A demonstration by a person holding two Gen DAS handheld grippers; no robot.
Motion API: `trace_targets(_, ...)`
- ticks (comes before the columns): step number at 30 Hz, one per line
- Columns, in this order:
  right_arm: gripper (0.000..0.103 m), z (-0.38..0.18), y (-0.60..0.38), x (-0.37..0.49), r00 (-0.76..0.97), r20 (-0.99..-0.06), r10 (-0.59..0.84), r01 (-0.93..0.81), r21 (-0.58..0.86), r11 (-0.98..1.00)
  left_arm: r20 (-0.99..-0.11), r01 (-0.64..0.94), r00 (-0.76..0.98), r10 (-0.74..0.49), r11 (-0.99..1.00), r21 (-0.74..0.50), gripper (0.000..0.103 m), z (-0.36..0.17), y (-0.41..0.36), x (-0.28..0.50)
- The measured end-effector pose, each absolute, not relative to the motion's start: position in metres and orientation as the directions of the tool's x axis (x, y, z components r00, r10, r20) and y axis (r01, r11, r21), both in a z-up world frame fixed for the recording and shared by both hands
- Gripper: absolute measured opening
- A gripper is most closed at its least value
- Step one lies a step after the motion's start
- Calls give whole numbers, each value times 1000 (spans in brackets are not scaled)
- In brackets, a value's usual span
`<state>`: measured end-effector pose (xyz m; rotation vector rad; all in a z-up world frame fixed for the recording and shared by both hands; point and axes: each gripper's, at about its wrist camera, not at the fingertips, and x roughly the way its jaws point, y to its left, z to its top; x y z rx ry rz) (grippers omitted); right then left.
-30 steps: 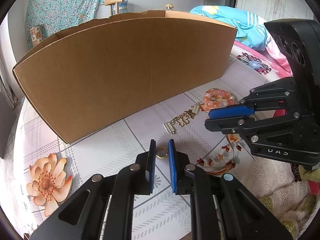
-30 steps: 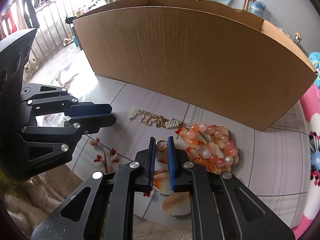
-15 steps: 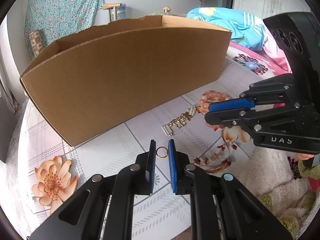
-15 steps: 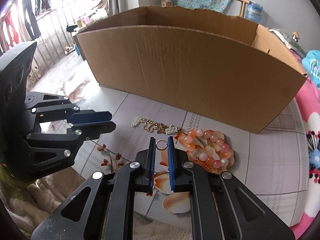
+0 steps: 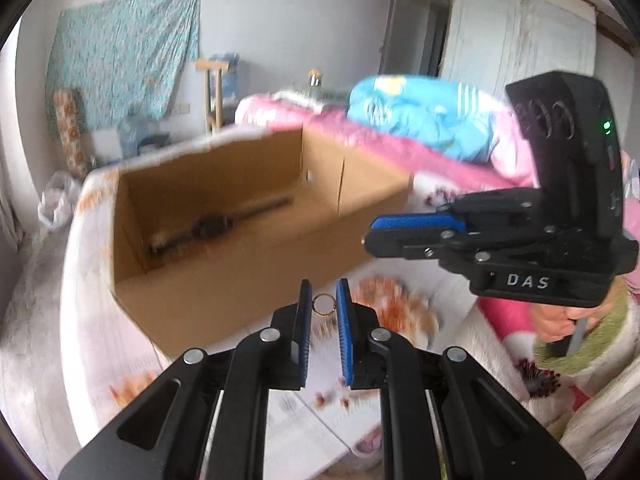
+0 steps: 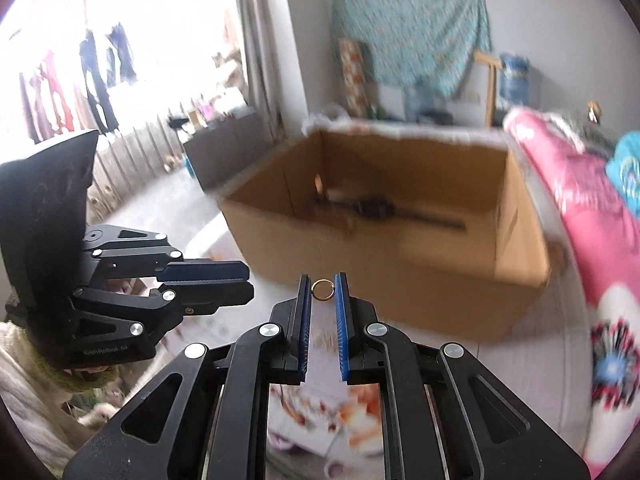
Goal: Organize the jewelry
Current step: 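Lift the gold ring with the right gripper and carry it over the box, then open the right gripper to drop the gold ring into the box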
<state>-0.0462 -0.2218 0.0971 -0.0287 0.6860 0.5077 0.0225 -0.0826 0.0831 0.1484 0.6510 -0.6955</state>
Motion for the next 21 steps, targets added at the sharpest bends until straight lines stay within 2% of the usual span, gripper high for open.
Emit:
trace_targets(3, 10, 120, -230, -20, 654, -583, 482, -494, 153, 856, -601, 657, 572, -558, 751, -71, 12, 110, -85, 48)
trace_targets(5, 10, 126, -232, 6, 627, -597, 501, -508, 174, 843, -642, 663, 537, -548, 745, -81, 12, 115, -92, 77)
trace_targets(12, 10, 93, -222, 109, 387, -802, 456, -460, 261, 849, -845, 603, 332, -419, 783, -151, 12, 81, -122, 188)
trace_targets(15, 10, 72, -216, 139, 305, -864, 401, -429, 252, 867, -893, 585, 281, -351, 800, -130, 12, 61, -135, 213)
trace_targets(21, 13, 48, -216, 158, 257, -911, 322, -406, 200, 892, -935, 556, 221, -277, 823, -113, 12, 36, -147, 232)
